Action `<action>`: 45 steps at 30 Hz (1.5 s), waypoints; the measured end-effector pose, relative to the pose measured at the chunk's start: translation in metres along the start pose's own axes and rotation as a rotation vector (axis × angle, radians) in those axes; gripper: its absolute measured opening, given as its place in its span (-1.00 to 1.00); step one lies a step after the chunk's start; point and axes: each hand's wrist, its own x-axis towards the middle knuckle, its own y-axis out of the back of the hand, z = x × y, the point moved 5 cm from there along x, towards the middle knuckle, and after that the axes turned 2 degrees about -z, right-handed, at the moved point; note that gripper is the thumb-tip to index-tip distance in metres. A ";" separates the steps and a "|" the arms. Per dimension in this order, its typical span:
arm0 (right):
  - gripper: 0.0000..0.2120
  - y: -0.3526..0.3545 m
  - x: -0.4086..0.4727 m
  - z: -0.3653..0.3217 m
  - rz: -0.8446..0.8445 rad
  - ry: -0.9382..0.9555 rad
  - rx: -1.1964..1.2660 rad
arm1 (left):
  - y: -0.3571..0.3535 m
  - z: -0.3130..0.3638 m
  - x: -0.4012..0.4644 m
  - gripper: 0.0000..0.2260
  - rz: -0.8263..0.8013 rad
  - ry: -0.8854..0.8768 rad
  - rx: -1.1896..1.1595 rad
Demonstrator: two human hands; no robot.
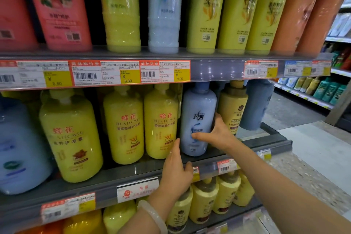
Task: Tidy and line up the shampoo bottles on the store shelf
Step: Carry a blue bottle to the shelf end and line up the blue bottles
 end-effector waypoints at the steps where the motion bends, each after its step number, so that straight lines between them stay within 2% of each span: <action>1: -0.12 -0.002 -0.002 0.003 -0.016 -0.028 0.029 | 0.000 0.001 0.000 -0.35 0.000 0.001 0.001; 3: -0.03 -0.013 -0.009 0.005 0.082 -0.077 0.095 | 0.001 0.002 -0.001 -0.34 -0.001 -0.005 0.011; 6: 0.16 -0.026 -0.019 0.001 0.384 -0.078 0.041 | 0.002 0.005 -0.001 -0.34 -0.002 -0.035 0.027; 9: 0.05 -0.036 -0.021 -0.007 0.475 -0.079 0.001 | 0.002 0.003 -0.001 -0.33 0.012 -0.042 0.020; 13: -0.09 -0.034 -0.015 -0.004 0.452 -0.007 0.002 | 0.000 0.001 0.001 -0.32 0.063 -0.045 0.011; 17: -0.18 -0.018 -0.010 0.004 0.290 0.044 0.052 | -0.002 0.002 0.000 -0.25 0.074 -0.048 -0.018; 23: -0.23 -0.007 -0.024 0.003 0.079 0.226 0.095 | -0.003 0.006 -0.001 -0.06 0.101 -0.044 -0.034; 26: -0.17 -0.006 -0.037 0.001 -0.019 0.309 0.105 | -0.003 0.014 -0.004 -0.16 0.137 -0.080 -0.056; 29: -0.18 0.000 -0.051 0.000 -0.096 0.379 0.163 | -0.009 0.020 -0.006 -0.46 0.211 -0.090 -0.111; 31: -0.14 0.009 -0.061 -0.001 -0.066 0.429 0.145 | -0.017 0.023 -0.009 -0.61 0.194 -0.079 -0.240; 33: -0.10 0.024 -0.069 0.006 -0.038 0.421 0.186 | -0.031 0.037 -0.010 -0.66 0.146 -0.080 -0.239; 37: -0.13 0.074 -0.076 0.040 0.056 0.310 0.352 | -0.067 0.078 0.000 -0.32 0.157 -0.253 -0.288; 38: -0.13 0.087 -0.076 0.049 0.096 0.287 0.372 | -0.080 0.086 0.005 -0.27 0.133 -0.268 -0.237; 41: -0.15 0.127 -0.067 0.071 0.220 0.248 0.337 | -0.115 0.114 0.020 -0.24 0.047 -0.290 -0.149; 45: -0.18 0.163 -0.046 0.083 0.186 0.244 0.265 | -0.153 0.139 0.042 -0.29 -0.033 -0.218 -0.113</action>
